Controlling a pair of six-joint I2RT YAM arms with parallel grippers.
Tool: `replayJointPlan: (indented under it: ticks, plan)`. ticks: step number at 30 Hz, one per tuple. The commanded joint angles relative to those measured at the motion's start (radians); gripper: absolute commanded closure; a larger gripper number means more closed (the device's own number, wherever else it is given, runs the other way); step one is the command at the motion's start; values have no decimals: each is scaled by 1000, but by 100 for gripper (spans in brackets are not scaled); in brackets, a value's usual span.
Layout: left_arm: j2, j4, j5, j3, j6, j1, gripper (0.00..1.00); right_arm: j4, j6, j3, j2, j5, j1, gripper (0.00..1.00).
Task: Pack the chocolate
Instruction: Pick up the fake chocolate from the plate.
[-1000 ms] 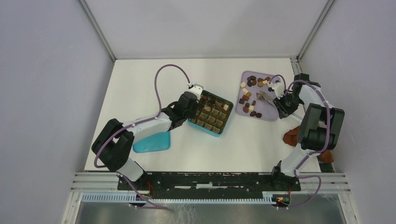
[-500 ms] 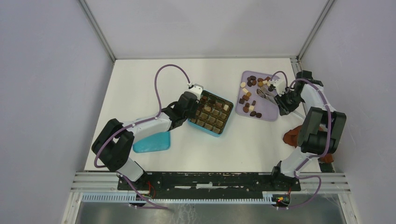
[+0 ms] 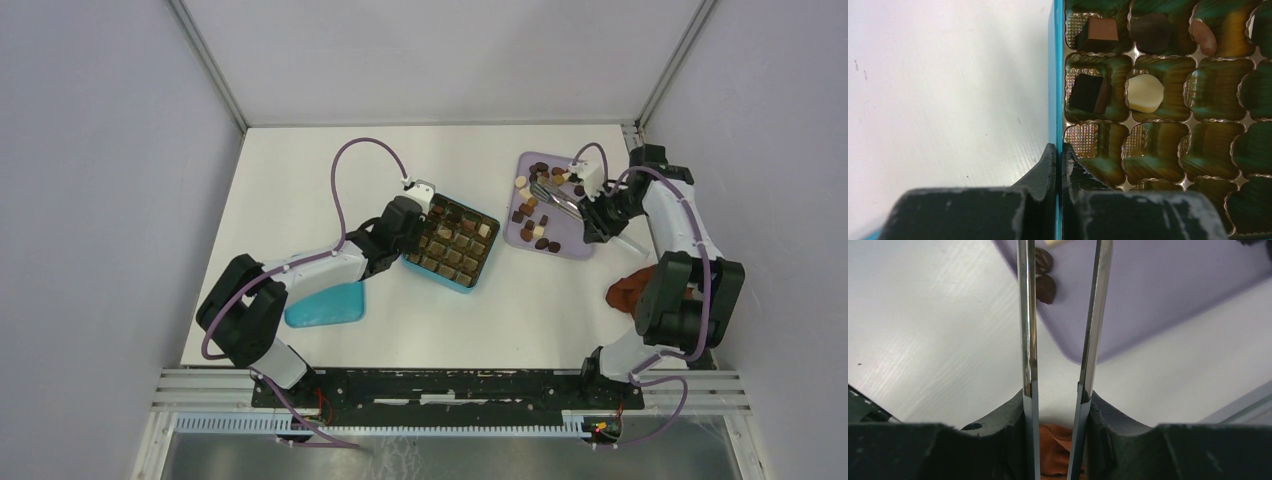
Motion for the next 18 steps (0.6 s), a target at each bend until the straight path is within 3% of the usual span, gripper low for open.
replayJointPlan:
  ticks: [1,10,18]
  plan:
    - [-32,65,8,30,-27,4,98,-67,-16,32,-82,-111,79,100]
    - [-31,65,10,31,-30,4,98,-60,45,-51,-191,-127,320,100]
    - [-33,66,10,31,-35,4,98,-21,65,-145,-212,-83,445,100]
